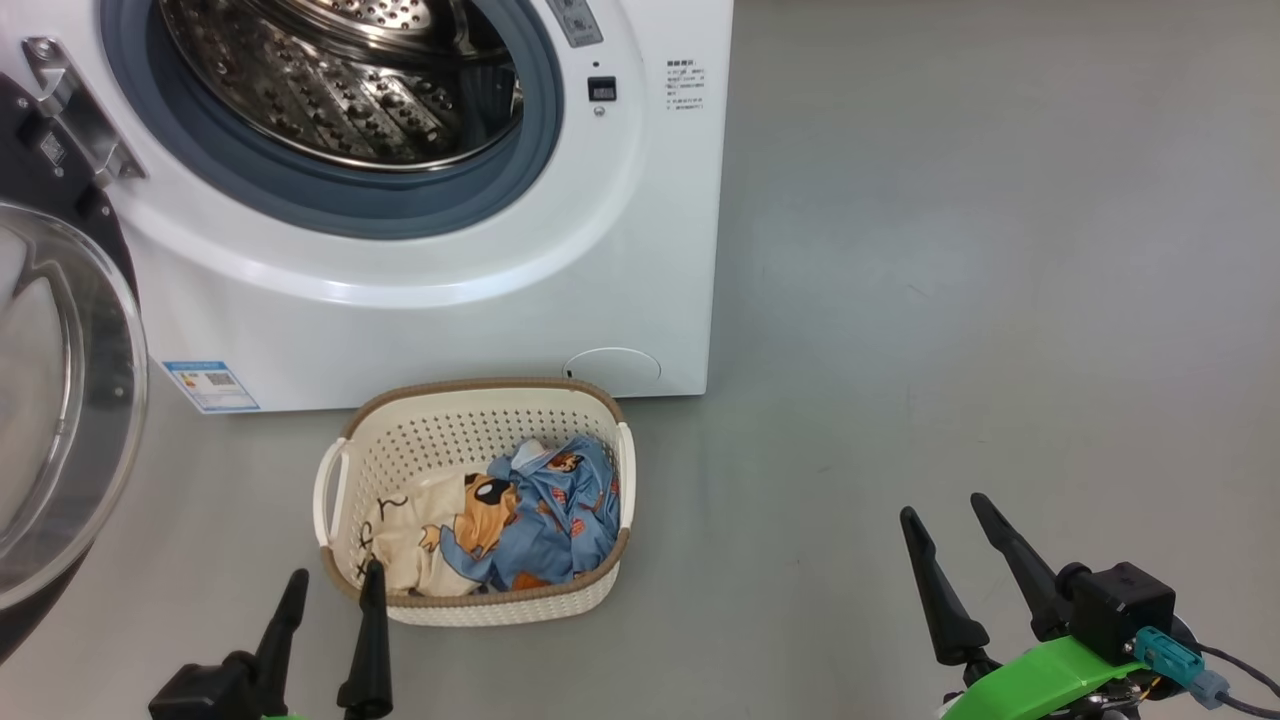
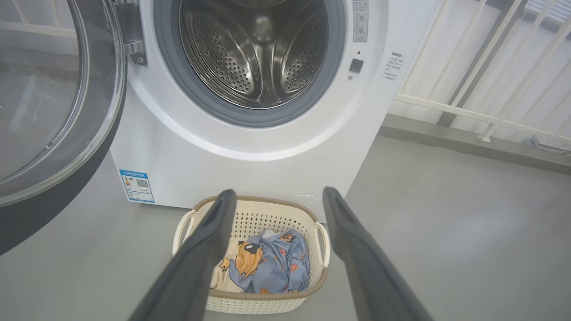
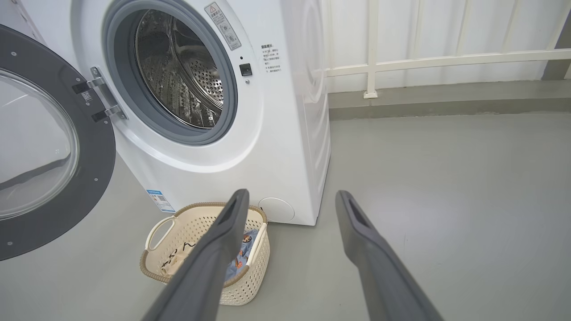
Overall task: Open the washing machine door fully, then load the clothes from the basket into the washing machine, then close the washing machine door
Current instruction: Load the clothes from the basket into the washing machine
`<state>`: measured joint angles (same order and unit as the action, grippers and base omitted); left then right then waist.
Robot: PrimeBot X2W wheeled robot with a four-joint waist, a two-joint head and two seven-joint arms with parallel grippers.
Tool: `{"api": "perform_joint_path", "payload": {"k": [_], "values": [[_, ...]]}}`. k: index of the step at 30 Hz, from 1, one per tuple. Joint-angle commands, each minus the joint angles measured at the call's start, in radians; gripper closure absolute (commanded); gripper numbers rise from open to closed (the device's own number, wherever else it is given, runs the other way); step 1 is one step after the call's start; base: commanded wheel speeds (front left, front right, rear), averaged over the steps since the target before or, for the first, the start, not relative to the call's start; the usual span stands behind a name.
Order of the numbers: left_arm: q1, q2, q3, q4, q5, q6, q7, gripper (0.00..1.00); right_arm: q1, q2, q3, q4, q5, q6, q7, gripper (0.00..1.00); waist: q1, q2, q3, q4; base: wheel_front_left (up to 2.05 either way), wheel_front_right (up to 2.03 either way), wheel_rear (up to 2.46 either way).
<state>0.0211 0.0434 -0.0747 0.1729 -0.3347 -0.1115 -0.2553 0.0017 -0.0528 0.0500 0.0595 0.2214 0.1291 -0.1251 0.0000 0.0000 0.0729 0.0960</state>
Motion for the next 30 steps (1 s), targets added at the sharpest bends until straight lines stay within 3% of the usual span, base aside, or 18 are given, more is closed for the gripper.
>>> {"api": "perform_joint_path", "payload": {"k": [1, 18, 30], "values": [[-0.024, 0.009, 0.030, -0.018, -0.008, -0.003, -0.006, 0.00, -0.021, 0.001, 0.025, -0.022, -0.013, 0.002, -0.004, 0.00, 0.0000, 0.0000, 0.000, 0.001, 0.81, -0.81, 0.00], [-0.028, 0.010, 0.068, -0.047, 0.032, 0.027, -0.006, 0.00, -0.020, 0.001, 0.027, -0.018, -0.012, 0.002, -0.002, 0.00, 0.0000, 0.0000, 0.000, 0.007, 1.38, -1.56, 0.18], [-0.026, 0.008, 0.060, -0.041, 0.060, 0.020, -0.006, 0.00, -0.021, 0.002, 0.032, -0.015, -0.011, 0.002, -0.003, 0.00, 0.0000, 0.0000, 0.000, 0.005, 0.34, -0.34, 0.00]]}}
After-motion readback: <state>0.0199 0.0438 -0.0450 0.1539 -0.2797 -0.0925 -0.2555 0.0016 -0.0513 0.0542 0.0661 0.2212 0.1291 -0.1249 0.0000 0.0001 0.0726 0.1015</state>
